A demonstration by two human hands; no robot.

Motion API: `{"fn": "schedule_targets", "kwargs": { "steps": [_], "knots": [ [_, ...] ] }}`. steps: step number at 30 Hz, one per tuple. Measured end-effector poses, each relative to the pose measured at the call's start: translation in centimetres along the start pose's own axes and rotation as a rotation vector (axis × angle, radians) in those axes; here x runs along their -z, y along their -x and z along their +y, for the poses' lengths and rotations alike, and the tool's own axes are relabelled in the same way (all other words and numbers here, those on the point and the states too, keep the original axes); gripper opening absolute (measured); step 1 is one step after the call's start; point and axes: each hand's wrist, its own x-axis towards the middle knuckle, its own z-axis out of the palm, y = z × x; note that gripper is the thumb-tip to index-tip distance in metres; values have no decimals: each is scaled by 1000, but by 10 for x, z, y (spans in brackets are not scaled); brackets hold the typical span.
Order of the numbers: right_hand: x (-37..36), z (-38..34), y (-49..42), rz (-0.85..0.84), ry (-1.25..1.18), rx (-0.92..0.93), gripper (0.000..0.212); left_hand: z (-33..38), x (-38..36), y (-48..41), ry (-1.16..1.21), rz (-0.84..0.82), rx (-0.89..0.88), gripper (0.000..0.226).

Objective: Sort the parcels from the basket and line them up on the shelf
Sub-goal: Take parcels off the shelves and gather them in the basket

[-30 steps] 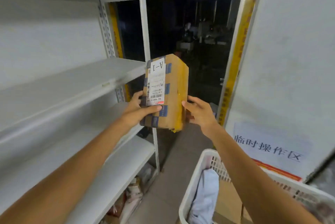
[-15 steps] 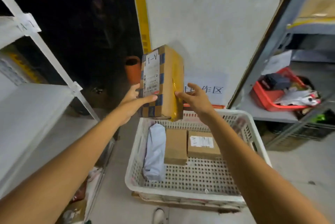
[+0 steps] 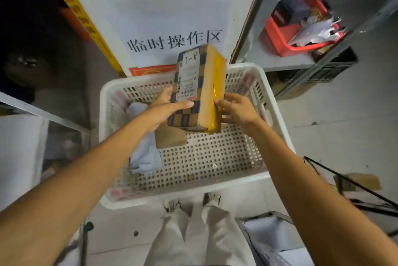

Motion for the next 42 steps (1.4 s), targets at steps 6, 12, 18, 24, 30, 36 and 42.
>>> {"fn": "schedule_targets", "kwargs": {
  "steps": [6,12,18,24,30,36,42],
  "knots": [
    [25,53,-46,38,-20,-108,53,-44,-49,-52,-23,66,145,110],
    [35,94,-81,-20,-5,-140,64,-82,-98,-90,-79,142,200,91],
    [17,138,-119,-121,-23,-156,51,-114,-104,-108,-106,316,187,71],
    [-39,149,-140,-243,-7,-184,57,-146,-61,-86,-54,486,190,67],
    [-114,137,-139,-373,7,-188,41,-165,0,-55,-31,647,203,62],
    [-184,138,-137,-383,-52,-234,50,-180,48,-41,-268,680,165,65],
    [-227,149,-143,-281,-75,-256,67,-198,64,-50,-811,524,105,66]
  ]
}}
